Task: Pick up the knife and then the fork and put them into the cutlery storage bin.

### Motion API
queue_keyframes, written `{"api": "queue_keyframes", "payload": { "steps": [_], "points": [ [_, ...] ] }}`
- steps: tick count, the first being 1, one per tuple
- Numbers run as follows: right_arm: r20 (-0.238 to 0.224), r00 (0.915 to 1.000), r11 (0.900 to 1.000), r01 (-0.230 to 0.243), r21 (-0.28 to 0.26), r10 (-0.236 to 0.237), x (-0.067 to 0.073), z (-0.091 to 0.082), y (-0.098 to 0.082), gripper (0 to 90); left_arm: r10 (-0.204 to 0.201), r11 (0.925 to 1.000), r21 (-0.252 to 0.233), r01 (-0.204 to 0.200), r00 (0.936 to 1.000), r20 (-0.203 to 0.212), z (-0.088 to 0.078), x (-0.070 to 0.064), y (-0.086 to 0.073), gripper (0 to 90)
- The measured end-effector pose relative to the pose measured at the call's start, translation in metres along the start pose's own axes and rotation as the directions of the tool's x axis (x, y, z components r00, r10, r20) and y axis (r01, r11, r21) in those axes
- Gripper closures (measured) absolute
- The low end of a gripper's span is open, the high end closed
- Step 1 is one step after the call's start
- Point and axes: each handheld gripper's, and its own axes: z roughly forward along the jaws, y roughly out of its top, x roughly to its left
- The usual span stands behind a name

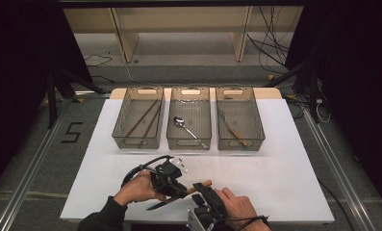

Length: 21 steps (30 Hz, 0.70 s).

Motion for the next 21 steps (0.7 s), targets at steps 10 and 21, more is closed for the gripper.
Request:
{"api": "queue_keyframes", "payload": {
  "steps": [10,21],
  "points": [
    [0.054,0.9948,0.996,0.085,0.027,-0.086,0.009,0.005,0.001,64.4,0.010,0.9999,0.006,-0.010,0.9999,0.011,0.000,-0.003,0.002,76.7],
    [0.080,0.9804,0.984,0.179,0.027,-0.180,0.015,0.007,0.001,76.9,-0.001,1.0000,0.009,0.001,0.9998,0.022,0.001,-0.003,0.002,76.6]
  ]
}}
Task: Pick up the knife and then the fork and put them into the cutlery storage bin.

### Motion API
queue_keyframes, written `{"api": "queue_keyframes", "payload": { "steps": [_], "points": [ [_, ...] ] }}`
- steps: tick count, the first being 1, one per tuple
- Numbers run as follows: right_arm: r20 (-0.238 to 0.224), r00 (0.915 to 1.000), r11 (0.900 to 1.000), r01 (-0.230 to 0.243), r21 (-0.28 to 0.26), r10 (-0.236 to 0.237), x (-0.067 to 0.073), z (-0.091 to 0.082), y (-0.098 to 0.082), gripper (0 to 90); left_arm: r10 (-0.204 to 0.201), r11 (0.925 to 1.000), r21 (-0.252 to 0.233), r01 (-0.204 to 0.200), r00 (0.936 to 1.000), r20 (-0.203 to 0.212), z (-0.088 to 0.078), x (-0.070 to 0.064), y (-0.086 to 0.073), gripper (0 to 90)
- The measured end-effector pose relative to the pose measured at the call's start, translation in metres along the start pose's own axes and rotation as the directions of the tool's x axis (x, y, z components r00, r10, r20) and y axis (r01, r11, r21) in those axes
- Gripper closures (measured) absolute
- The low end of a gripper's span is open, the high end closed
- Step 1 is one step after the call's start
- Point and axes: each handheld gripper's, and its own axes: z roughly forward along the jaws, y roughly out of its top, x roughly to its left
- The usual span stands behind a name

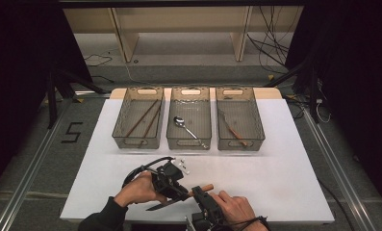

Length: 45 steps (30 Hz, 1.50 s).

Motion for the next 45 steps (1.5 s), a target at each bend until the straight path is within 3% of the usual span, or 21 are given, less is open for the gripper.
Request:
{"api": "queue_keyframes", "payload": {
  "steps": [7,11,13,17,19,24,28,30,32,34,37,39,40,45],
  "points": [
    [0.006,0.9998,1.000,0.020,0.021,-0.020,0.001,0.000,0.000,80.6,-0.037,0.9988,-0.031,0.037,0.9993,-0.007,-0.004,0.002,0.000,74.7],
    [-0.006,0.9999,0.999,0.011,0.031,-0.011,-0.001,0.000,-0.002,80.8,-0.050,0.9966,-0.068,0.048,0.9985,-0.022,-0.011,0.006,-0.002,63.5],
    [-0.007,1.0000,1.000,0.003,0.031,-0.003,-0.002,0.000,-0.004,80.8,-0.070,0.9933,-0.094,0.068,0.9973,-0.023,-0.017,0.008,-0.004,58.8],
    [-0.001,0.9999,0.999,-0.013,0.033,0.013,-0.005,-0.002,-0.009,80.9,-0.119,0.9810,-0.161,0.107,0.9909,-0.063,-0.033,0.015,-0.010,47.9],
    [-0.008,0.9990,0.998,-0.044,0.037,0.044,-0.008,-0.003,-0.013,80.9,-0.149,0.9707,-0.202,0.131,0.9856,-0.079,-0.041,0.019,-0.013,43.2],
    [-0.019,0.9959,0.994,-0.087,0.059,0.088,-0.015,-0.003,-0.023,80.9,-0.220,0.9467,-0.271,0.174,0.9640,-0.150,-0.059,0.026,-0.022,33.1],
    [-0.038,0.9885,0.986,-0.142,0.092,0.146,-0.020,-0.001,-0.034,80.9,-0.266,0.9198,-0.344,0.189,0.9445,-0.193,-0.070,0.030,-0.029,26.1],
    [-0.031,0.9868,0.983,-0.155,0.102,0.159,-0.024,-0.001,-0.041,80.9,-0.280,0.9070,-0.376,0.189,0.9383,-0.203,-0.073,0.033,-0.032,23.4],
    [-0.032,0.9820,0.977,-0.182,0.110,0.186,-0.029,-0.002,-0.048,80.9,-0.304,0.8875,-0.417,0.196,0.9296,-0.209,-0.075,0.037,-0.037,21.4],
    [-0.027,0.9713,0.965,-0.231,0.125,0.236,-0.034,-0.002,-0.057,80.9,-0.317,0.8725,-0.448,0.194,0.9231,-0.218,-0.076,0.040,-0.041,20.3],
    [-0.024,0.9535,0.944,-0.293,0.152,0.300,-0.042,-0.003,-0.070,80.8,-0.338,0.8415,-0.506,0.189,0.9149,-0.221,-0.080,0.042,-0.048,18.8],
    [-0.029,0.9372,0.927,-0.339,0.163,0.348,-0.047,-0.003,-0.078,80.8,-0.353,0.8213,-0.539,0.188,0.9089,-0.222,-0.080,0.042,-0.052,17.8],
    [-0.037,0.9235,0.913,-0.371,0.172,0.382,-0.050,-0.003,-0.081,80.8,-0.358,0.8141,-0.549,0.188,0.9072,-0.221,-0.078,0.042,-0.054,17.6],
    [-0.053,0.8600,0.851,-0.490,0.189,0.508,-0.063,-0.001,-0.094,80.8,-0.349,0.8091,-0.561,0.174,0.9110,-0.220,-0.067,0.040,-0.063,16.7]
  ]
}}
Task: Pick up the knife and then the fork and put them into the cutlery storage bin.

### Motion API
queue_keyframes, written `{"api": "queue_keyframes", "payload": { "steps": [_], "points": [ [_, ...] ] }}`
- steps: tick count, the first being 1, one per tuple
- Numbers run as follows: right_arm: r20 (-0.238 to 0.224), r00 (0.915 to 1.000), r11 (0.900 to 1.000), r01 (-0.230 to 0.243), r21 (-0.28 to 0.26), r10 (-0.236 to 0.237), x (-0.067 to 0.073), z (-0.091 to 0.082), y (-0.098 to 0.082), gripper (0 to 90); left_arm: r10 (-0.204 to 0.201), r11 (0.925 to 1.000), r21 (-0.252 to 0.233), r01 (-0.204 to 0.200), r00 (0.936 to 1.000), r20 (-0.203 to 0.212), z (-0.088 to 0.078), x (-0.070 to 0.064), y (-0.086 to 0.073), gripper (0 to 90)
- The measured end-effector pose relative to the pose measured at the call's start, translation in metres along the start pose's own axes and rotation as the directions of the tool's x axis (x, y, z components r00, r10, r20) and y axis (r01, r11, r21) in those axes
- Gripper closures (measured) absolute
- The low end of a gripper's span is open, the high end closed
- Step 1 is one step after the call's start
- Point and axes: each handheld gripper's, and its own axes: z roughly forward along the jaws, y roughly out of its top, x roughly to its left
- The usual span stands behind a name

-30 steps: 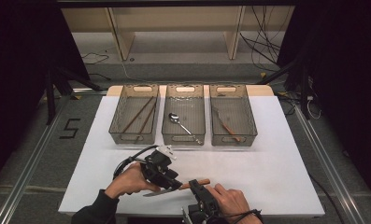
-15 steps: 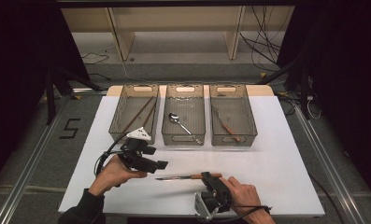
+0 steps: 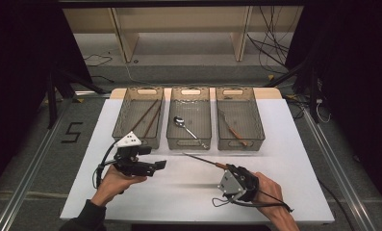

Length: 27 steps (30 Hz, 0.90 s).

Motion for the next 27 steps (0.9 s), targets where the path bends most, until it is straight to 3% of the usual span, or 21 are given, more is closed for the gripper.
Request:
{"api": "queue_keyframes", "payload": {
  "steps": [3,5,8,12,17,20,23,25,27],
  "points": [
    [-0.059,0.9904,0.992,-0.126,-0.010,0.125,-0.014,0.001,-0.004,80.8,-0.028,0.9987,-0.041,0.030,0.9988,0.041,0.001,-0.002,-0.009,16.5],
    [-0.107,0.9690,0.974,-0.226,-0.018,0.223,-0.025,0.003,-0.008,80.8,-0.023,0.9981,-0.055,0.025,0.9991,0.034,0.001,-0.002,-0.014,16.5],
    [-0.160,0.9263,0.937,-0.349,-0.020,0.341,-0.043,0.005,-0.013,80.8,-0.032,0.9960,-0.083,0.035,0.9989,0.035,0.002,-0.001,-0.023,16.5],
    [-0.227,0.8517,0.871,-0.491,-0.029,0.472,-0.064,0.007,-0.017,80.8,-0.035,0.9940,-0.103,0.037,0.9990,0.026,0.004,-0.001,-0.034,16.5],
    [-0.276,0.7677,0.796,-0.605,-0.014,0.578,-0.084,0.014,-0.018,80.7,-0.018,0.9926,-0.120,0.019,0.9998,0.009,0.006,-0.002,-0.044,16.5],
    [-0.294,0.7234,0.758,-0.652,0.005,0.625,-0.093,0.021,-0.018,80.7,-0.004,0.9927,-0.121,0.002,0.9999,-0.011,0.006,-0.003,-0.048,16.5],
    [-0.300,0.6913,0.729,-0.685,0.019,0.658,-0.102,0.028,-0.018,80.7,-0.006,0.9922,-0.125,0.003,0.9998,-0.021,0.006,-0.003,-0.053,16.6],
    [-0.298,0.6779,0.715,-0.699,0.022,0.672,-0.107,0.033,-0.019,80.8,-0.017,0.9916,-0.129,0.014,0.9995,-0.026,0.007,-0.002,-0.057,16.6],
    [-0.301,0.6581,0.696,-0.717,0.029,0.690,-0.112,0.037,-0.020,80.7,-0.021,0.9920,-0.125,0.018,0.9994,-0.026,0.008,-0.003,-0.059,16.5]
  ]
}}
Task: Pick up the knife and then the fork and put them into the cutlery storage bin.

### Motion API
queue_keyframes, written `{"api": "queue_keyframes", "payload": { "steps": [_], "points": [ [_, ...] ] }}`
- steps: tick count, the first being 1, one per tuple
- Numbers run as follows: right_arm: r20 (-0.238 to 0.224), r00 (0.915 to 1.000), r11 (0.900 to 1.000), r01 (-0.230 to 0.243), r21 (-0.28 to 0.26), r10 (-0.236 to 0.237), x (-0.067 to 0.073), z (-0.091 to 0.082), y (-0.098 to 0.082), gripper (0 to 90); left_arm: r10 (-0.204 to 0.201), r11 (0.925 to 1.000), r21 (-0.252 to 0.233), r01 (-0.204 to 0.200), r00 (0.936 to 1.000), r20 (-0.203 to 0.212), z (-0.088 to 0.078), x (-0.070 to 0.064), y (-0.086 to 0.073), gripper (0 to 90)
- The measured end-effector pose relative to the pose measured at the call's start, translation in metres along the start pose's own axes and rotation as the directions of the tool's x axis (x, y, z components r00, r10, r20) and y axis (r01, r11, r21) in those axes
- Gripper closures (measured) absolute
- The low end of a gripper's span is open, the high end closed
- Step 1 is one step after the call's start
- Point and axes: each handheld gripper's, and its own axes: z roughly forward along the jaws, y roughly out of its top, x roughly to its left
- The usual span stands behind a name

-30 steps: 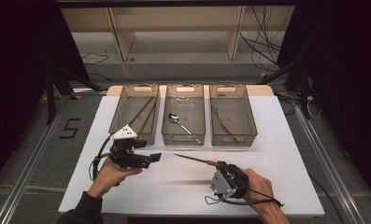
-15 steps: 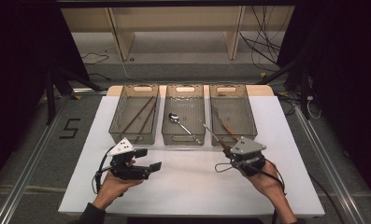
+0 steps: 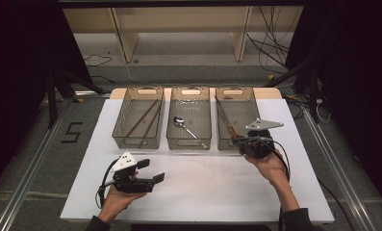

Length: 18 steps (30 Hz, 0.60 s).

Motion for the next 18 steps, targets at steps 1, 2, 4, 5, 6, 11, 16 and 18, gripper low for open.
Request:
{"api": "queue_keyframes", "payload": {
  "steps": [1,2,4,5,6,11,16,18],
  "points": [
    [0.001,0.9999,1.000,-0.011,-0.003,0.011,-0.002,0.001,0.002,80.8,-0.001,1.0000,-0.001,0.001,1.0000,-0.001,0.000,0.000,-0.001,16.5],
    [0.002,0.9998,1.000,-0.020,-0.002,0.020,-0.005,0.003,0.003,80.8,-0.004,1.0000,-0.004,0.004,1.0000,-0.002,0.001,-0.001,-0.002,16.5],
    [0.006,0.9992,0.999,-0.038,0.003,0.038,-0.009,0.005,0.007,80.7,-0.001,1.0000,-0.002,0.001,1.0000,-0.002,0.000,-0.001,-0.003,16.4],
    [0.008,0.9989,0.999,-0.046,0.005,0.046,-0.012,0.006,0.010,80.8,0.000,1.0000,-0.009,0.000,1.0000,-0.003,-0.001,-0.001,-0.003,16.4],
    [0.012,0.9987,0.999,-0.050,0.007,0.050,-0.014,0.006,0.012,80.8,0.007,0.9999,-0.009,-0.007,1.0000,-0.007,-0.002,-0.001,-0.004,16.4],
    [0.023,0.9971,0.997,-0.072,0.005,0.072,-0.022,0.008,0.025,80.8,0.003,0.9998,-0.020,-0.004,0.9997,-0.023,-0.005,0.003,-0.006,16.4],
    [0.041,0.9960,0.997,-0.080,0.011,0.080,-0.029,0.010,0.035,80.8,0.034,0.9993,-0.012,-0.035,0.9983,-0.048,-0.007,0.003,-0.008,16.4],
    [0.046,0.9951,0.996,-0.088,0.013,0.088,-0.033,0.011,0.039,80.7,0.032,0.9994,-0.012,-0.032,0.9985,-0.045,-0.007,0.003,-0.008,16.4]
  ]
}}
